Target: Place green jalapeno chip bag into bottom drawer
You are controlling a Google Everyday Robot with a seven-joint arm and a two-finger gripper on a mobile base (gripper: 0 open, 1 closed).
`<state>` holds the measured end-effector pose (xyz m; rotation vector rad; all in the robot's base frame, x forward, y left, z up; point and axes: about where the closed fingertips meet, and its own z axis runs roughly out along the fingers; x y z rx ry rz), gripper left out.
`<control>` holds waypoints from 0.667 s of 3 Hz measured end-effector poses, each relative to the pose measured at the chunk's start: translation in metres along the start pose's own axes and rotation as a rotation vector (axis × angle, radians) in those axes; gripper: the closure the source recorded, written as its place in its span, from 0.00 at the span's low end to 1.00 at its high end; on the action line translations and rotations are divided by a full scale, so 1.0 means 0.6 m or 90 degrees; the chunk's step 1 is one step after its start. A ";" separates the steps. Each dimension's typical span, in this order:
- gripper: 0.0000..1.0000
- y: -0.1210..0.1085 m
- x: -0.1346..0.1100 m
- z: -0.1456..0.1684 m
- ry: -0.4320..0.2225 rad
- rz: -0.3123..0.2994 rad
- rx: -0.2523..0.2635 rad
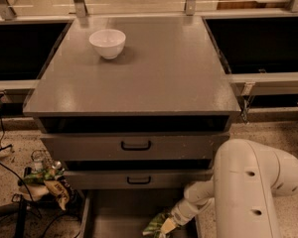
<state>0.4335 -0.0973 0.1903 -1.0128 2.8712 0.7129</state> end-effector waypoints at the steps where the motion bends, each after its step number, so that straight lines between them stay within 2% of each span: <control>1: 0.00 0.000 0.000 0.000 0.000 0.000 0.000; 2: 0.00 0.000 0.000 0.000 0.000 0.000 0.000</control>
Offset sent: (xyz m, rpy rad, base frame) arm 0.0000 0.0000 0.0000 0.0000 0.0000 0.0000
